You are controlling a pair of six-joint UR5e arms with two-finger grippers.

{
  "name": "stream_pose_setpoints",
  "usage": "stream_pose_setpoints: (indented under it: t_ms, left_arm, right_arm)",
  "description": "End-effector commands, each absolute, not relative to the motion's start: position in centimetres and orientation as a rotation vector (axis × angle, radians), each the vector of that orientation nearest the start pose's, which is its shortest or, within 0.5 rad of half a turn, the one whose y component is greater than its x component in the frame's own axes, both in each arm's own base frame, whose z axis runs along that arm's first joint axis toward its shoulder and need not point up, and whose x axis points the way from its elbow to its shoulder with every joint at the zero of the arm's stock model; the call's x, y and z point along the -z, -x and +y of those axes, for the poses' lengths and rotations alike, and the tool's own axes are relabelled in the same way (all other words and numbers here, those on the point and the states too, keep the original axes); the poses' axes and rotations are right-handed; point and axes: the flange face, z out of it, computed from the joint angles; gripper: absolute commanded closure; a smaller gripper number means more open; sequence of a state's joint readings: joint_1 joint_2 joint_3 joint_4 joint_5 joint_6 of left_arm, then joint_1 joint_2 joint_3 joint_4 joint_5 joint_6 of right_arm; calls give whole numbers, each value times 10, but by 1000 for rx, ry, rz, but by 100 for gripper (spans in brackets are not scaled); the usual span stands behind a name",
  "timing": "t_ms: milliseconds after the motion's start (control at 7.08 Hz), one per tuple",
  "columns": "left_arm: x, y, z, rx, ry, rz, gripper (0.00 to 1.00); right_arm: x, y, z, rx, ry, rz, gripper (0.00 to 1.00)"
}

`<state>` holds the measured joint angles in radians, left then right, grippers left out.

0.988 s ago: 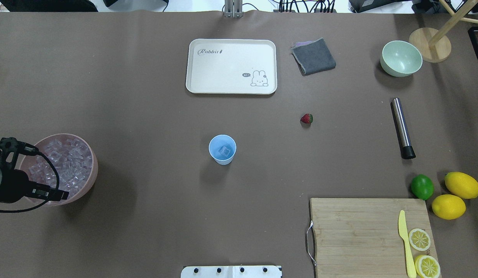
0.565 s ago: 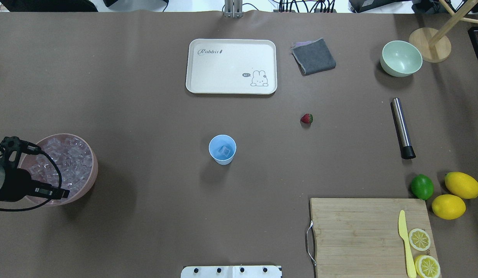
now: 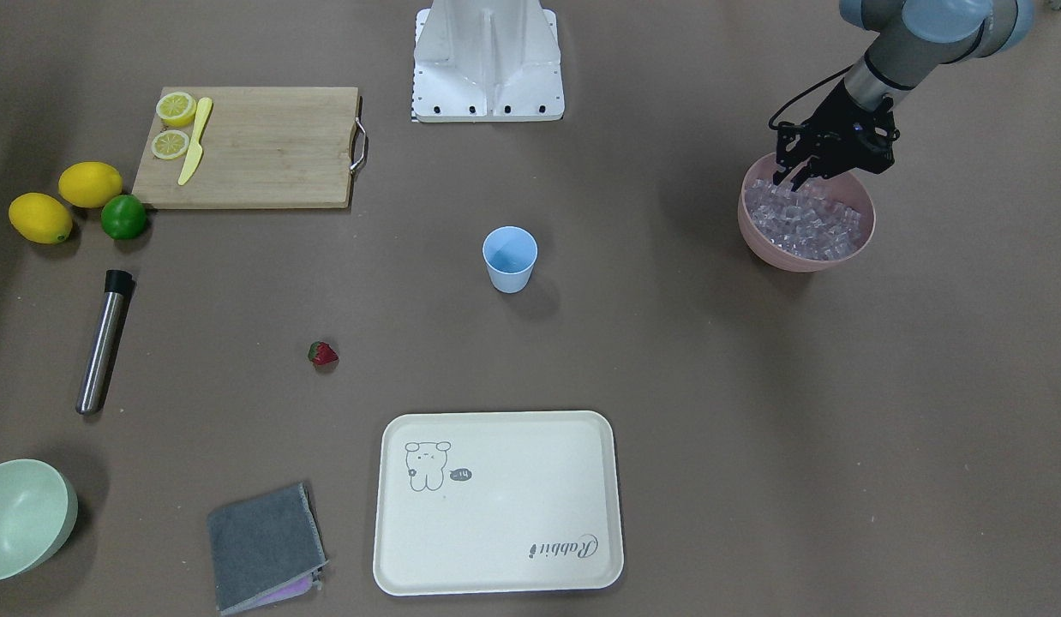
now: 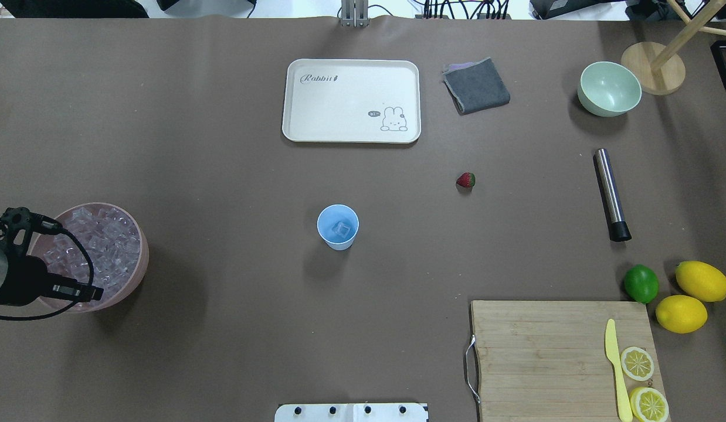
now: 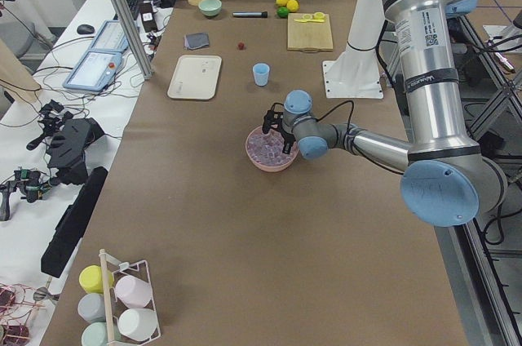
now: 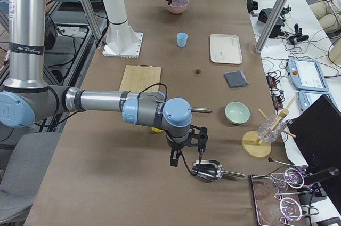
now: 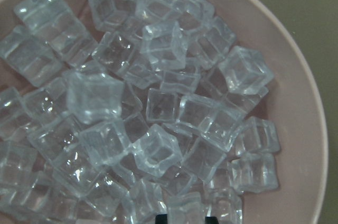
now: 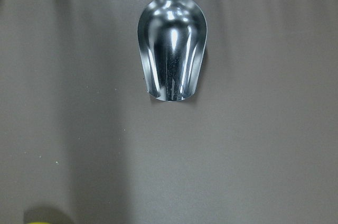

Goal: Mash ice and strawberries in cup
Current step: 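Grasp another ice cube with the left gripper and lift it, then carry the ice cube over the blue cup and release it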

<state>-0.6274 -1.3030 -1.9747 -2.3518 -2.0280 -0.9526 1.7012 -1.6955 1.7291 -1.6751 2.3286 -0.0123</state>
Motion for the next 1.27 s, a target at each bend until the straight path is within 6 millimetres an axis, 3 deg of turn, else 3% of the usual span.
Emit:
stream_pose_setpoints:
  t_ms: [0,282,565,847,1129]
  left_arm:
    - [-487,-263,-317,-179,-195,990,100]
    - [-474,-235,-331,-153,-189,1042,100]
    - [-432,-210,-346,-123,-267,1106,100]
    - [-379,-226,-370,-102,-328,1192,100]
    - [-305,-258,-400,6,-311,1326,100]
  right_arm:
    - [-648,-121,-422,-137,9,-761,0]
    - [-646,-121,-422,-137,5,-760,0]
    - [-645,-121,-422,-137,3,-760,0]
    - [-644,-121,-423,-134,0,-760,0]
    - [-644,-121,-423,-136,2,-760,0]
